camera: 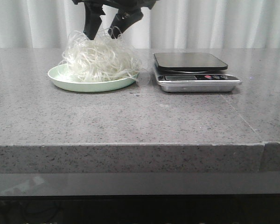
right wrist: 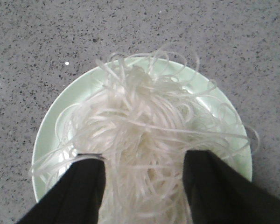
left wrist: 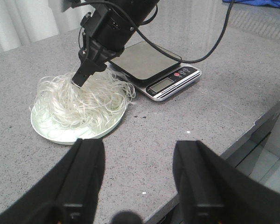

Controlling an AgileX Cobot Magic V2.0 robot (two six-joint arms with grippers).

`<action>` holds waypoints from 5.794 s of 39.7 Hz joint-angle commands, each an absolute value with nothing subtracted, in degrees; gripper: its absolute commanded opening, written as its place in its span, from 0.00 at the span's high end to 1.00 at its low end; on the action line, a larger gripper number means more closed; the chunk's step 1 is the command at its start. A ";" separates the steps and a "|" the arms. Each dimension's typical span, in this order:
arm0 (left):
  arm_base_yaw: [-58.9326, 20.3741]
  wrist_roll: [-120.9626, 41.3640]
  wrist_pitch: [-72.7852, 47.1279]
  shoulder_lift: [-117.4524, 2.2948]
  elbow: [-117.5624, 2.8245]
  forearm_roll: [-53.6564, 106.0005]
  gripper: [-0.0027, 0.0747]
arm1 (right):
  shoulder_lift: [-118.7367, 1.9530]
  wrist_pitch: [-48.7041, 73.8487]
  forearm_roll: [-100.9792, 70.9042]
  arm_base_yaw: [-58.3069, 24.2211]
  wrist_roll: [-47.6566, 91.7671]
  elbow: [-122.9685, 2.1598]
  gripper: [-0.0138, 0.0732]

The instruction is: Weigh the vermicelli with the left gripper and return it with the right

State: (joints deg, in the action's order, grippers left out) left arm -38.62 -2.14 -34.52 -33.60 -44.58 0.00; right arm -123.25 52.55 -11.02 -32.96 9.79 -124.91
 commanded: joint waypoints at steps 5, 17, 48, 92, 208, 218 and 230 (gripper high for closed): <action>-39.00 -1.65 -29.76 -33.69 -45.93 0.81 0.41 | -113.72 54.00 -11.35 -32.75 10.36 -127.02 0.26; -39.00 -1.65 -29.76 -33.69 -45.93 0.81 0.41 | -101.61 56.74 -9.88 -32.75 6.02 -122.83 0.26; -39.00 -1.65 -29.76 -33.69 -45.93 0.81 0.41 | -49.88 44.14 -6.78 -32.75 5.90 -63.66 0.26; -39.00 -1.65 -29.55 -33.69 -45.93 0.81 0.72 | -21.72 48.11 -6.84 -32.75 5.83 -45.17 0.58; -2.26 -1.75 5.91 1.56 2.44 1.27 0.76 | -21.72 47.92 -6.84 -32.75 5.83 -45.17 0.66; -2.26 -1.75 5.91 1.56 2.44 1.27 0.76 | -21.72 47.92 -6.84 -32.75 5.83 -45.17 0.66; -2.26 -1.75 5.91 1.56 2.44 1.27 0.76 | -21.72 47.92 -6.84 -32.75 5.83 -45.17 0.66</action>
State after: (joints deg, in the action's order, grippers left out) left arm -2.42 -2.14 1.07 0.23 0.25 0.67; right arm -21.26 51.89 -7.13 -32.96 5.75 -43.82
